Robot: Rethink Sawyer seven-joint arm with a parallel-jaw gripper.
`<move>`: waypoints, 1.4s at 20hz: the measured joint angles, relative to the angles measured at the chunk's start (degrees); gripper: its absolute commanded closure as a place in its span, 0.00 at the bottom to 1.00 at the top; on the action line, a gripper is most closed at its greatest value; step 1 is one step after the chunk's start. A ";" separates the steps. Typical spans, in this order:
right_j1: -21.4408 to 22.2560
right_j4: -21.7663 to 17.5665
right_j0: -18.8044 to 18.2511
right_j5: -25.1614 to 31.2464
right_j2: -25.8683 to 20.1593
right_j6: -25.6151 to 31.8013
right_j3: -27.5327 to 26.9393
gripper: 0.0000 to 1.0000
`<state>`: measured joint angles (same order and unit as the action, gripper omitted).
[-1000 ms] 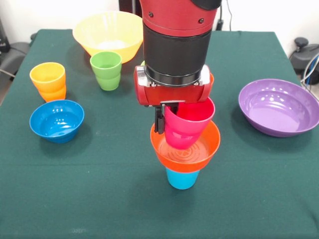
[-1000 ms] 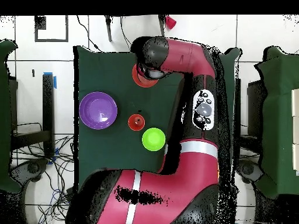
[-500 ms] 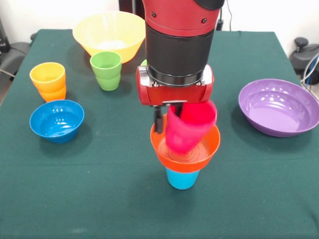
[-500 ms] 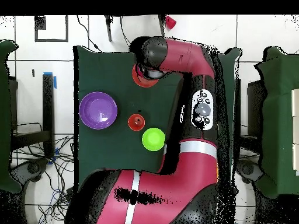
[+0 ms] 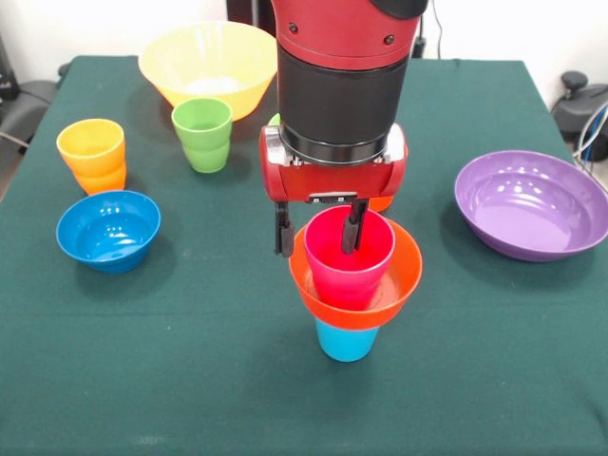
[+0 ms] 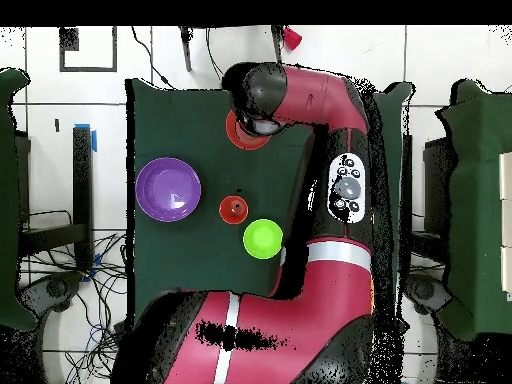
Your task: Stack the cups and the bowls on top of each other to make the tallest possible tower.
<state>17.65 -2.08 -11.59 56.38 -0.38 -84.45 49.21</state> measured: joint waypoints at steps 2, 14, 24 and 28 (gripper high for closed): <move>0.00 0.00 0.00 0.00 0.00 0.00 0.00 0.00; 0.00 0.00 0.00 0.00 0.00 0.00 0.00 0.00; 0.08 0.31 0.00 0.28 0.00 0.00 -0.34 0.00; 0.48 0.39 0.01 0.81 0.00 0.00 -0.50 0.00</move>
<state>18.14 -1.69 -11.58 57.19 -0.38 -84.45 48.71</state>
